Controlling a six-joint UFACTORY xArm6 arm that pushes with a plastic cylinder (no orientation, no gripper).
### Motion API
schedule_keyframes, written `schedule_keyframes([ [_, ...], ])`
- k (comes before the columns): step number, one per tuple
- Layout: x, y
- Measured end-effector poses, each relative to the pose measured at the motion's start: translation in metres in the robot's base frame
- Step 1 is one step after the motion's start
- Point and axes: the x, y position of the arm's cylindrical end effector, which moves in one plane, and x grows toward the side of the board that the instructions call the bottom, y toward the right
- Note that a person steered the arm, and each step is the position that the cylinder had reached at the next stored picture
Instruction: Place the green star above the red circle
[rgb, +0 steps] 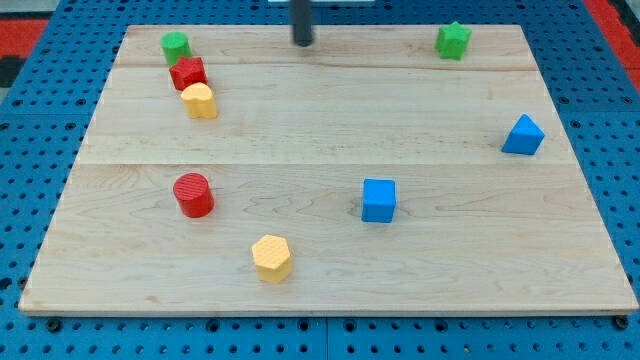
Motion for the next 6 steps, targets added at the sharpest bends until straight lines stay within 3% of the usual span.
schedule_keyframes([
  [1,-0.01,0.041],
  [2,-0.012,0.163],
  [3,-0.008,0.201],
  [5,0.086,0.135],
  [6,0.075,0.147],
])
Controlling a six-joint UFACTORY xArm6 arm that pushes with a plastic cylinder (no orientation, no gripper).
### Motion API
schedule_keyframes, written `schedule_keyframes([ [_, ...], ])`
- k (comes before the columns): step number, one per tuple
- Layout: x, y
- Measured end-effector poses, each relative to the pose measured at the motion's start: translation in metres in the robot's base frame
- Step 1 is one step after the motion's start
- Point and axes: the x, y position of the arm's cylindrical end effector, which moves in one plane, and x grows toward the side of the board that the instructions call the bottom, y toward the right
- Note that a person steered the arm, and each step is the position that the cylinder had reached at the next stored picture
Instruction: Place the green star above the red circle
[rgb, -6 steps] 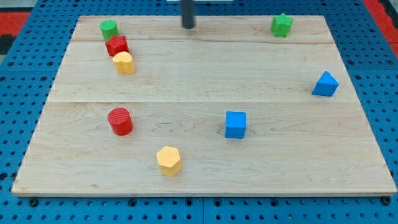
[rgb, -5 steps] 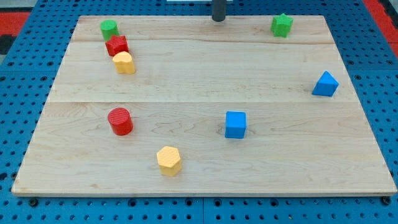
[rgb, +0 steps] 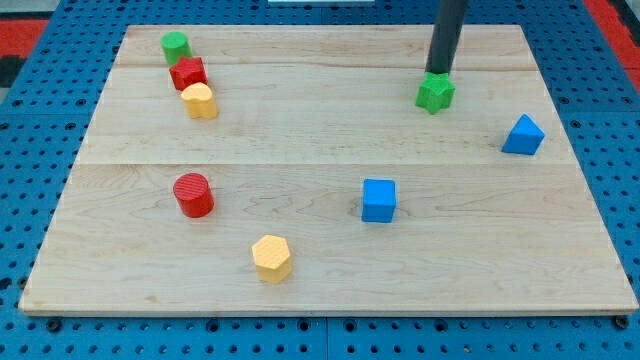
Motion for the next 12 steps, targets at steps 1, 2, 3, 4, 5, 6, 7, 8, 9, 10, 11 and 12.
schedule_keyframes([
  [1,-0.016,0.034],
  [2,0.024,0.039],
  [3,0.057,0.027],
  [4,0.066,-0.036],
  [5,0.063,-0.077],
  [6,0.033,-0.055],
  [7,0.019,-0.104],
  [8,0.054,-0.159],
  [9,0.088,-0.186],
  [10,0.074,-0.134],
  [11,0.098,-0.128],
  [12,0.123,-0.175],
])
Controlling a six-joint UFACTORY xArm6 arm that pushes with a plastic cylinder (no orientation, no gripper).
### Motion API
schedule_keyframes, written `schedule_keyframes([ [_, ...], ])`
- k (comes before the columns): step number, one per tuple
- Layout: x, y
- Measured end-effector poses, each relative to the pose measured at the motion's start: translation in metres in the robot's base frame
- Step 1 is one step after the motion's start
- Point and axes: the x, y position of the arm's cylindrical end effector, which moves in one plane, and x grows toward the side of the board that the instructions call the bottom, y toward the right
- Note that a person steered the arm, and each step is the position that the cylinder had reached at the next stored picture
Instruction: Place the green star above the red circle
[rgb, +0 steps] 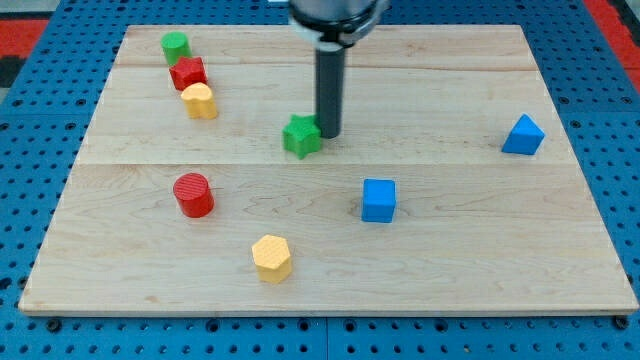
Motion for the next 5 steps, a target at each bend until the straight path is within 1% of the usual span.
schedule_keyframes([
  [1,0.002,-0.049],
  [3,0.04,-0.062],
  [4,0.039,-0.101],
  [5,0.045,-0.116],
])
